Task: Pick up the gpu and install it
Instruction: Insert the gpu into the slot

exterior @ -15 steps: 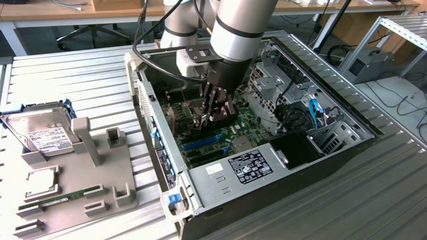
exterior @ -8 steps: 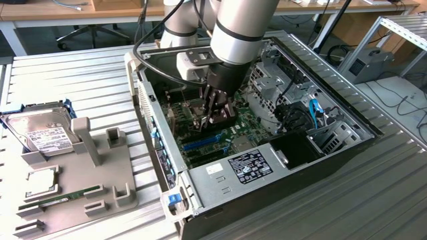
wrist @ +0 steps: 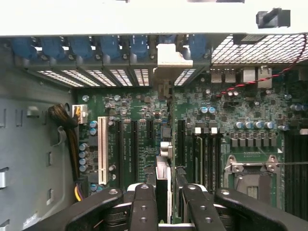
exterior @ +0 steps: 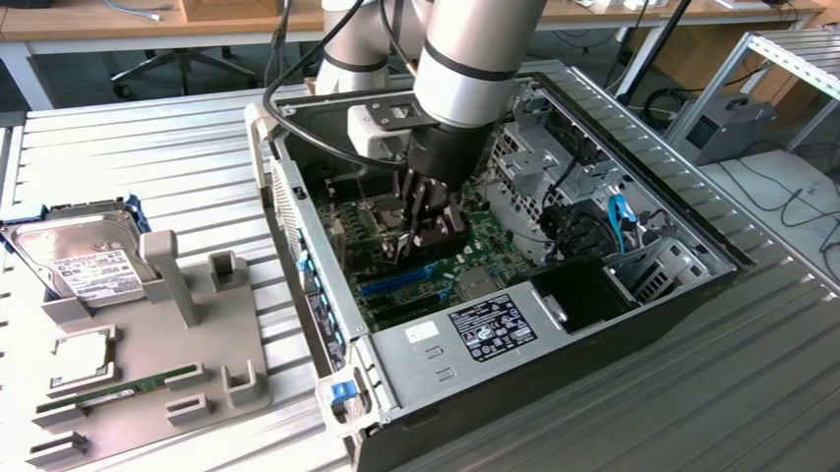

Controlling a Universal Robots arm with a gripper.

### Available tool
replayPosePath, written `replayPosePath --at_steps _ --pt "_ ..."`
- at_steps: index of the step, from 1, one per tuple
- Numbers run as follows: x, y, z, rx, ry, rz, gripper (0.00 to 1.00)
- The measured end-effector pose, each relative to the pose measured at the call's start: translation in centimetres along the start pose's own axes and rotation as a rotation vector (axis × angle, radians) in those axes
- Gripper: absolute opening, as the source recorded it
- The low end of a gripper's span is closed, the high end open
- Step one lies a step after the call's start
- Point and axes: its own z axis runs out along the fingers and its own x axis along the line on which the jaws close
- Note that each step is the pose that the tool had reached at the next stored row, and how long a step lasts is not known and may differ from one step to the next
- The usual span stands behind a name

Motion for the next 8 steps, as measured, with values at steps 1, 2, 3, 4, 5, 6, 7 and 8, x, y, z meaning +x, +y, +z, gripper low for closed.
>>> replayPosePath --at_steps 1,2,3,4,5,6,7,8 --pt "0.0 0.00 0.00 0.0002 0.0049 0.000 0.26" --pt "0.0 0.00 0.03 0.0001 0.0068 0.000 0.26" --pt "0.0 -0.01 0.28 0.0001 0.0069 0.001 0.26" --pt "0.0 -0.01 0.44 0.0001 0.0069 0.000 0.26" --pt "0.0 0.00 0.62 0.0001 0.0069 0.001 0.26" --pt "0.0 0.00 0.81 0.0001 0.0069 0.001 0.26" --pt "0.0 0.00 1.01 0.0001 0.0069 0.001 0.26" --pt "0.0 0.00 1.17 0.0001 0.0069 0.001 0.26"
